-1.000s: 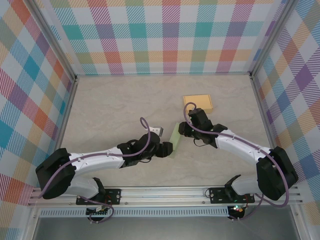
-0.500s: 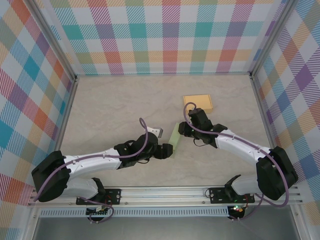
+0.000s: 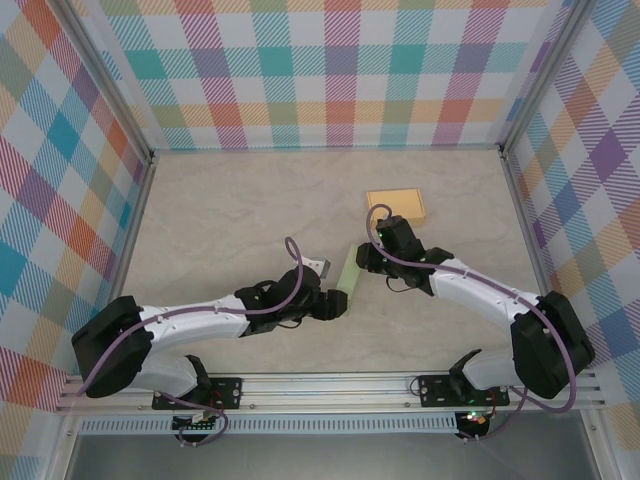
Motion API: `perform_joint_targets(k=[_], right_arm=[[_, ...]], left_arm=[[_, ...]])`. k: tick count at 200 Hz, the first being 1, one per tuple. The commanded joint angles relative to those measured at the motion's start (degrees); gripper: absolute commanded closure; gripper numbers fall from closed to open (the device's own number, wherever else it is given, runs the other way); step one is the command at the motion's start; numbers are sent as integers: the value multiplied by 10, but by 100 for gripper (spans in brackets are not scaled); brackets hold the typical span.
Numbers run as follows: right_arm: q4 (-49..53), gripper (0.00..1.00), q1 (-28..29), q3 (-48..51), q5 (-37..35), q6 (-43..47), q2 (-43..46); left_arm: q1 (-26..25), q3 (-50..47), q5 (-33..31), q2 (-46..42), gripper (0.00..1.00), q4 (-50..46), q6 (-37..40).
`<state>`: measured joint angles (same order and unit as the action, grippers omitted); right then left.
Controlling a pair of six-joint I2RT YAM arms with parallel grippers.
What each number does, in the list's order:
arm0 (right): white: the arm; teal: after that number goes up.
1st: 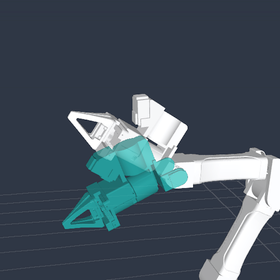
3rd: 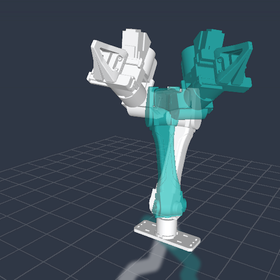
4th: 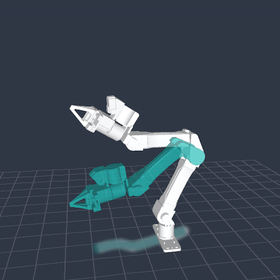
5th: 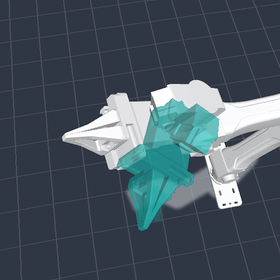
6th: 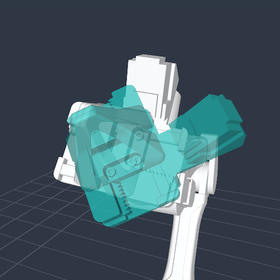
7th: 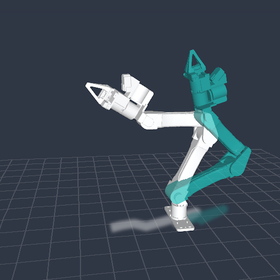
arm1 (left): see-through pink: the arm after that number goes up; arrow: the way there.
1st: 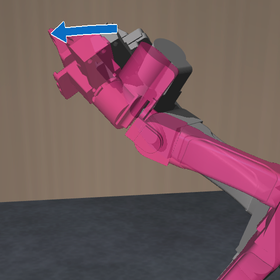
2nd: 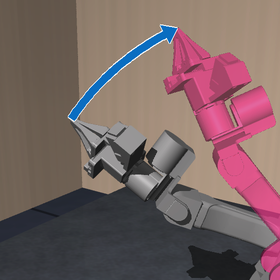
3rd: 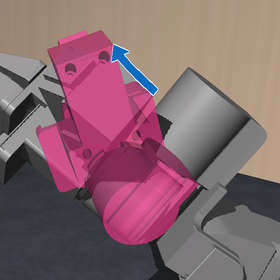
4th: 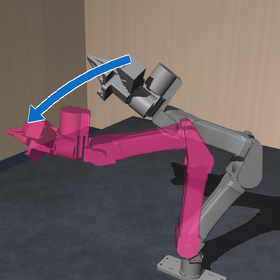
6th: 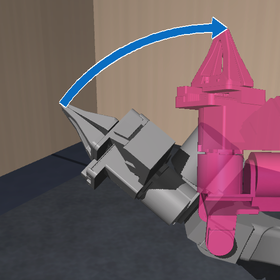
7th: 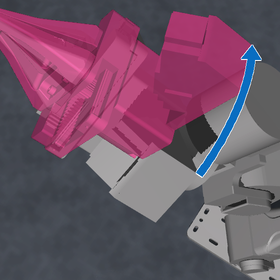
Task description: Fold the paper box
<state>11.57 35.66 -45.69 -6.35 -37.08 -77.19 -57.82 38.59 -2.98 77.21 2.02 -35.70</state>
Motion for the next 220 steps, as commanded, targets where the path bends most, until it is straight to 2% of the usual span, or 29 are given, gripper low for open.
perform_joint_targets(k=[1, 40, 69, 95, 134, 163, 212, 220], right_arm=[[52, 61, 2, 5, -3, -4, -16], [56, 61, 1, 2, -2, -4, -6], [54, 61, 1, 1, 1, -7, -5], [57, 60, 1, -1, 3, -9, -5], [58, 60, 1, -5, 5, -10, -5], [59, 60, 1, -5, 6, -12, -3], [69, 60, 1, -5, 2, -9, 18], [73, 60, 1, -7, 0, -8, 25]], left_arm=[[3, 6, -39, 13, 36, -81, 15], [1, 62, -95, -33, 34, -125, 71], [-1, 91, -136, -34, 21, -102, 147], [-8, 104, -143, 1, 11, -77, 203], [-37, 147, -177, 95, 9, -86, 263], [-52, 175, -219, 139, 15, -91, 282], [-53, 185, -268, 168, 49, -99, 293], [-54, 184, -275, 170, 51, -101, 296]])
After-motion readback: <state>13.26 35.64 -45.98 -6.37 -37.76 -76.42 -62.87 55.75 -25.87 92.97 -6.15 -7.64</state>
